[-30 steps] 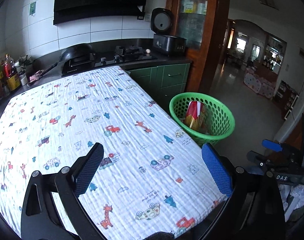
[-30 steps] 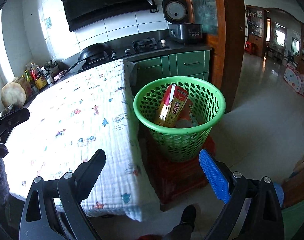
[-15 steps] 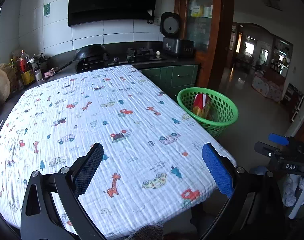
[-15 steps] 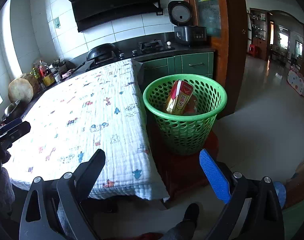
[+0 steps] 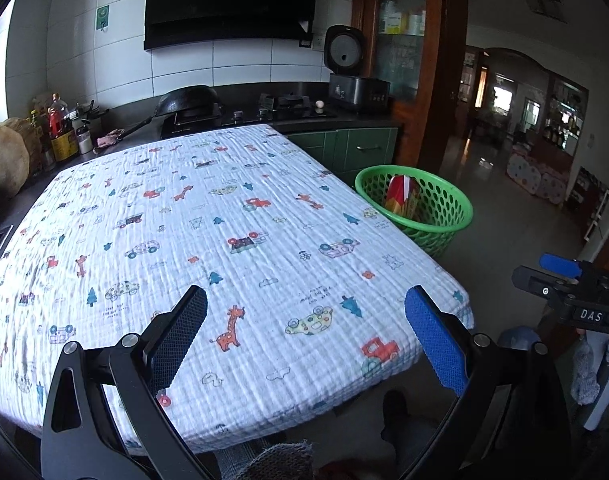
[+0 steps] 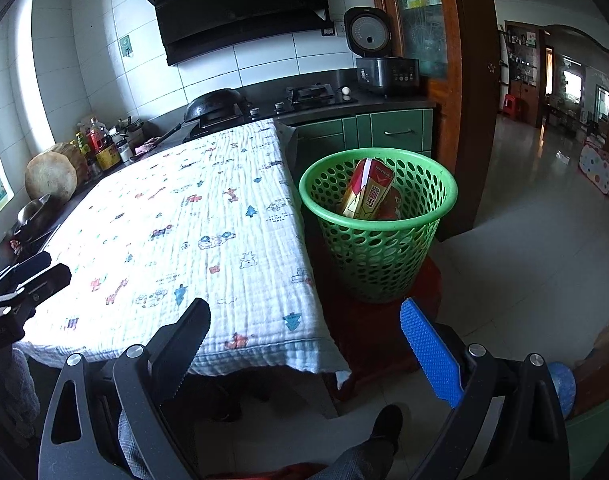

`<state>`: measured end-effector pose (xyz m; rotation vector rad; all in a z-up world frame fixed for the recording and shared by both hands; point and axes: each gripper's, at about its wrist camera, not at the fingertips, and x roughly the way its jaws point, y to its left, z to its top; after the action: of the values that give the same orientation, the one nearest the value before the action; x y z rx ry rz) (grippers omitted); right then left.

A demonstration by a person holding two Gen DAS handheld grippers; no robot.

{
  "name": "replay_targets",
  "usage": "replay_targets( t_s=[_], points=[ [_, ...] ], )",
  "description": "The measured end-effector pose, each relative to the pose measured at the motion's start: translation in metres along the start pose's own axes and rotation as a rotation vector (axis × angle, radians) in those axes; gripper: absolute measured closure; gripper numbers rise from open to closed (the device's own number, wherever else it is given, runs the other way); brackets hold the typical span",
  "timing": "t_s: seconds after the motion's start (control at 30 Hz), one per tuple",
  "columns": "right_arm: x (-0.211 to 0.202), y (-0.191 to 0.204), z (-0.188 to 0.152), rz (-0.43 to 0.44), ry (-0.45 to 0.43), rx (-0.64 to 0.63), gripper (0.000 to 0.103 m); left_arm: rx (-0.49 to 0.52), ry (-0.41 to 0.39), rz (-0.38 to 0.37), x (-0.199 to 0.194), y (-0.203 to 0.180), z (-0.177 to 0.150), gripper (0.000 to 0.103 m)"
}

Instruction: Collect trash

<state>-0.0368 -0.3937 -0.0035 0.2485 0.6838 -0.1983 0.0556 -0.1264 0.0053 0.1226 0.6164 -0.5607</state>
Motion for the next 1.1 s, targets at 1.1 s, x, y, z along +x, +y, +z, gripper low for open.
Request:
replay_targets(
  t_s=[1.1],
  points=[
    [-0.005,-0.006,-0.008,-0.027,0.005,-0.010,0.010,-0.001,0.028,-0.013,0.009,-0.013,-0.012,0.005]
  ],
)
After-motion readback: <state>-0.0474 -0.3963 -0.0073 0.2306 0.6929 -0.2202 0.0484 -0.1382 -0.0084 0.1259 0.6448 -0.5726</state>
